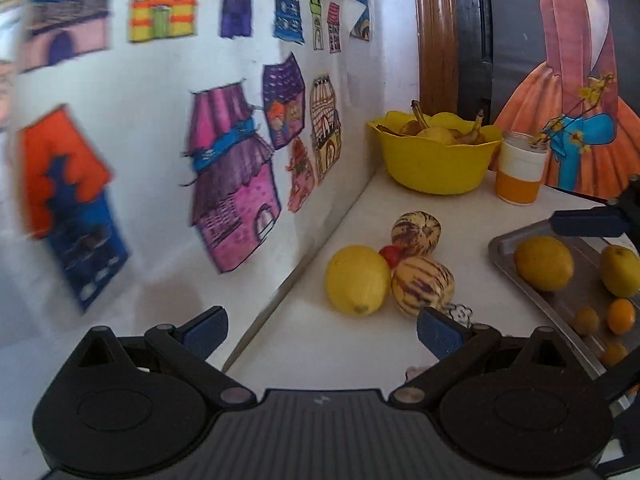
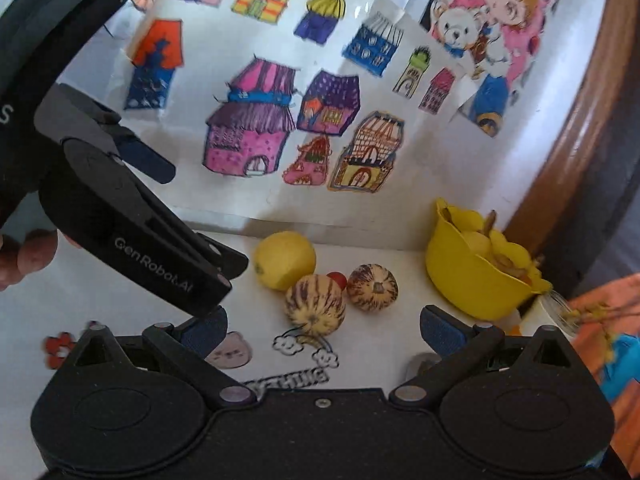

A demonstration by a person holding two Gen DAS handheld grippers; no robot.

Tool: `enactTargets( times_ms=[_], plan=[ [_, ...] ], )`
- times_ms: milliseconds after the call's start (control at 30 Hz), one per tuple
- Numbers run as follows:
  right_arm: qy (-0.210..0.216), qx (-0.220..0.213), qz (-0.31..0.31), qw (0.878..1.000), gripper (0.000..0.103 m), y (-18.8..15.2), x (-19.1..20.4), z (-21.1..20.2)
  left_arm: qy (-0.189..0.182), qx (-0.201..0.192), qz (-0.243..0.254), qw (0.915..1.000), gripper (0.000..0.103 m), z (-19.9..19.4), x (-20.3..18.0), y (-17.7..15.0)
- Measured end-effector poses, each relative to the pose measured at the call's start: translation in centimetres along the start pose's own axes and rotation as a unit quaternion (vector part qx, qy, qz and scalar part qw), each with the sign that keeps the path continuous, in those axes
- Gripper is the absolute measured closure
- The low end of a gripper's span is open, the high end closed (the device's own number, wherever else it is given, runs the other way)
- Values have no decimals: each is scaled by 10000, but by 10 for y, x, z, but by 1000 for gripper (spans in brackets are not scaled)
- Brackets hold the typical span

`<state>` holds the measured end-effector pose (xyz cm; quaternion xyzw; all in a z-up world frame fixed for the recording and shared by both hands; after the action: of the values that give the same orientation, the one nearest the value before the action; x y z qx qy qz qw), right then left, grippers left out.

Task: Organize fruits
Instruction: 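Lift both open grippers off the tray and move toward the lemon and striped melons, then grasp the large yellow lemon with the left gripper while the right gripper grasps a striped melon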

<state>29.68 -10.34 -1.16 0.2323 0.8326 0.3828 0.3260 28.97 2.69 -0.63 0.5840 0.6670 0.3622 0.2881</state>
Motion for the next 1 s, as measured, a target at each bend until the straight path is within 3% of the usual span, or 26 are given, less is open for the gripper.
enactTargets(
  times_ms=[167, 733, 1000],
  plan=[
    [196, 31, 319, 9993, 7, -8, -10, 32, 74, 38, -129, 9999, 5, 30, -5, 6],
    [470, 331, 1084, 9924, 24, -13, -23, 88, -362, 232, -854, 9954, 21, 81, -2, 14],
    [648, 460, 1335, 9879, 48, -14, -25, 98, -482, 293, -1023, 9932, 21, 86, -2, 13]
  ],
)
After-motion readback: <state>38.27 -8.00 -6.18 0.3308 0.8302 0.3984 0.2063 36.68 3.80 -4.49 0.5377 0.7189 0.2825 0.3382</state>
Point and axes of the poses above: each gripper's, at about its wrist camera, not at the fingertips, and z roughly the way its jaws point, x to its left, y to its top, the point moved 4 cm from there along z, roughly the way its jaws point, and after that the axes turned 3 degrees about -z, right-handed, at the moved point
